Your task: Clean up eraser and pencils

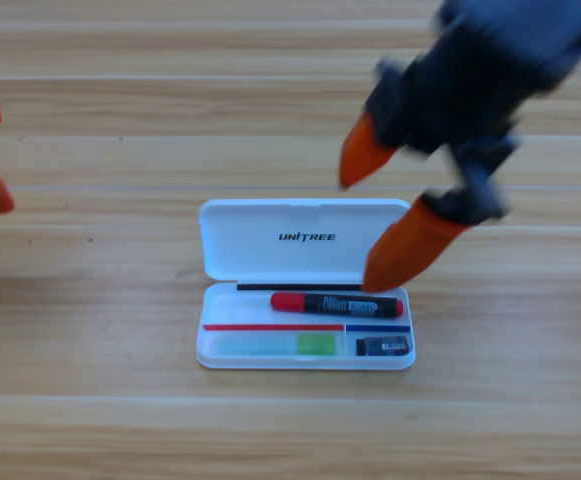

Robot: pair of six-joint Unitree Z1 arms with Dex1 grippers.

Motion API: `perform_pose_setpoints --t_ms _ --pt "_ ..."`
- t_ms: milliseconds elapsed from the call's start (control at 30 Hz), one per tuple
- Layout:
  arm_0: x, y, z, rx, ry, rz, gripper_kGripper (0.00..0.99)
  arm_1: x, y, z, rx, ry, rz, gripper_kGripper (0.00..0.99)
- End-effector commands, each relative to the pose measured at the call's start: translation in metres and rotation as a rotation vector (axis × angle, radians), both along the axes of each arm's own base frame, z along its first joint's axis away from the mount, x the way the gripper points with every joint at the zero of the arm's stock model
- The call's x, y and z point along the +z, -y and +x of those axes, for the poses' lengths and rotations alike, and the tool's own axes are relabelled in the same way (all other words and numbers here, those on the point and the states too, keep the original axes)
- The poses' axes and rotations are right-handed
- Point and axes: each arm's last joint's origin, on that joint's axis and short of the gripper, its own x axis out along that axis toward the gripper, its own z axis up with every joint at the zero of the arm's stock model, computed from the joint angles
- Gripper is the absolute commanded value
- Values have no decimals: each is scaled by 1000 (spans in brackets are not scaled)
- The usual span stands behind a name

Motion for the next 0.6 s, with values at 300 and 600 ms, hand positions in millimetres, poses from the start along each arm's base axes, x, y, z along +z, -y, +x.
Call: perform_pose_setpoints --t_ms 300,600 --pt "-31 1 106 14 95 -137 0 27 79 -52 -95 3 228 959" --pt "-76 22 155 6 38 -236 0 13 87 -60 -102 -8 272 959"
